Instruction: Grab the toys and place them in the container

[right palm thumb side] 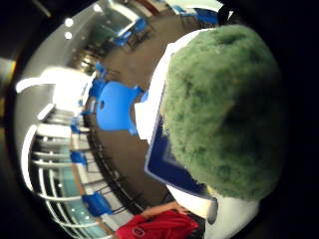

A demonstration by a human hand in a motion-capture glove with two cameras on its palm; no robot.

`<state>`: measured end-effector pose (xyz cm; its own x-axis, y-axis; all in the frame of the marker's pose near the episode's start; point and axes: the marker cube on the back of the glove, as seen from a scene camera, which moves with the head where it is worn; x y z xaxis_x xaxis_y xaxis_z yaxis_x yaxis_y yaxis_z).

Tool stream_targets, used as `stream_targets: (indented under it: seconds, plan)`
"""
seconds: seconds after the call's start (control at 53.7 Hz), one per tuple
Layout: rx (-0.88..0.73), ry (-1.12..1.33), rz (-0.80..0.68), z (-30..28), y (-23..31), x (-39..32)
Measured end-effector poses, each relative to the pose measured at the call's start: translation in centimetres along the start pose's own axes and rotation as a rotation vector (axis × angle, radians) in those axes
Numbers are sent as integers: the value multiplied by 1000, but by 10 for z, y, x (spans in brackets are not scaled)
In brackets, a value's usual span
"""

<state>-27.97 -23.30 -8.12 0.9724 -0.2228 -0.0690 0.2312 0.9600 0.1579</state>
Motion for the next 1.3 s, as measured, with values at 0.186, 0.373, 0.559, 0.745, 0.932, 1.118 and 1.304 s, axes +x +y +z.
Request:
stream_targets:
  seconds: [0.186,0.373,0.559,0.745,0.932,1.118,1.304]
  plan:
    - [-30,-13,7,16,-20,-8]
    - [-190,-27,-76,39,-11,5]
    - [-122,-173,-12,33,4,43]
    - [-101,-63,107,37,21,129]
    - [-147,-54,238,54,43,215]
    - [-217,12,315,84,66,275]
    - [-231,-15,375,109,80,305]
